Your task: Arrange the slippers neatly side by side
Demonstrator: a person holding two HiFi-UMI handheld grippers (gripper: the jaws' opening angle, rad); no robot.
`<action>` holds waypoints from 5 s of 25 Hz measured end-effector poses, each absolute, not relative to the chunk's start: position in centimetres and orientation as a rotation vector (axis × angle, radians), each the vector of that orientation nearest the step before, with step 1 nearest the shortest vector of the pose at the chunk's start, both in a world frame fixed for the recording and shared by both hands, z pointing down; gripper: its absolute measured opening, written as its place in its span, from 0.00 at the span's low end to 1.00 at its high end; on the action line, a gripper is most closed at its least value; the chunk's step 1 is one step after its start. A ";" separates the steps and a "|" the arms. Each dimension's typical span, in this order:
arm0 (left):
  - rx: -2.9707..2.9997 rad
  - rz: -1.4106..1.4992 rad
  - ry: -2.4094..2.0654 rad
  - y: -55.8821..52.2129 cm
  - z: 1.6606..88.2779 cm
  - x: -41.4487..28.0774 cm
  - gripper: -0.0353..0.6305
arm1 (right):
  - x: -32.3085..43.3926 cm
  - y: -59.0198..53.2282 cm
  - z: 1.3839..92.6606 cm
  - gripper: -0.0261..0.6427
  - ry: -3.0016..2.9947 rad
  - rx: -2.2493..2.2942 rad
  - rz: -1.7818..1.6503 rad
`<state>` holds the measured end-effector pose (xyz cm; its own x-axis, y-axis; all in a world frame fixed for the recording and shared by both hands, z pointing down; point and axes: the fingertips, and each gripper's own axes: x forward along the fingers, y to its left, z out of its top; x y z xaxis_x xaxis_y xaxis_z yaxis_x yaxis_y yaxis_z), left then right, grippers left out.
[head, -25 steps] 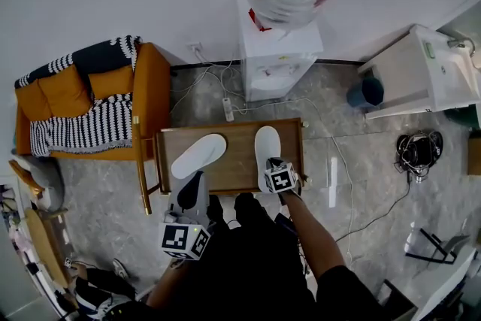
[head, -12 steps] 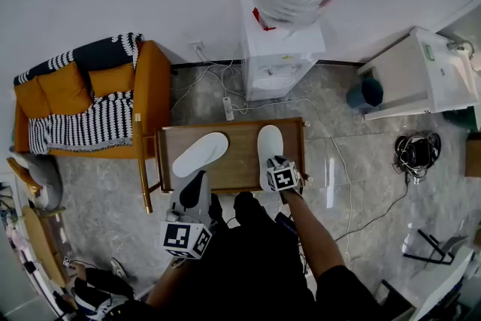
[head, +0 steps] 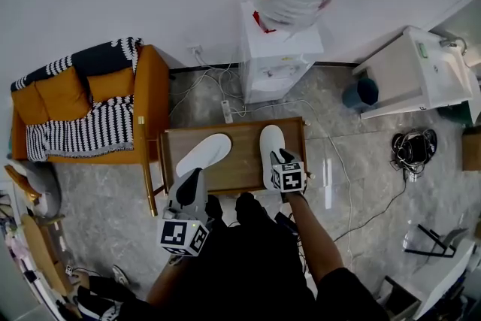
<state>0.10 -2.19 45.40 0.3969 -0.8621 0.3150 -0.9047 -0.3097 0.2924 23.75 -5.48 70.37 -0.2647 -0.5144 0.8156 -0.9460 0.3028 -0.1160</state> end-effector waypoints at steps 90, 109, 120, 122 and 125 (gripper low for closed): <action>2.338 0.236 -1.268 -3.1 49.0 -16.3 0.07 | -1.5 -1.9 81.4 0.22 -1.643 1.526 1.351; 2.296 0.194 -1.306 -3.1 49.1 -17.0 0.07 | -1.9 -1.8 79.2 0.08 -1.735 1.378 1.172; 2.295 0.160 -1.324 -2.6 48.1 -15.6 0.07 | -0.4 -1.5 75.6 0.08 -1.848 1.238 0.970; 2.293 0.156 -1.331 -2.4 48.0 -15.2 0.07 | 0.0 -1.3 75.0 0.08 -1.867 1.207 0.944; 2.288 0.148 -1.343 -2.1 47.8 -14.6 0.07 | 0.8 -1.2 74.0 0.08 -1.893 1.169 0.908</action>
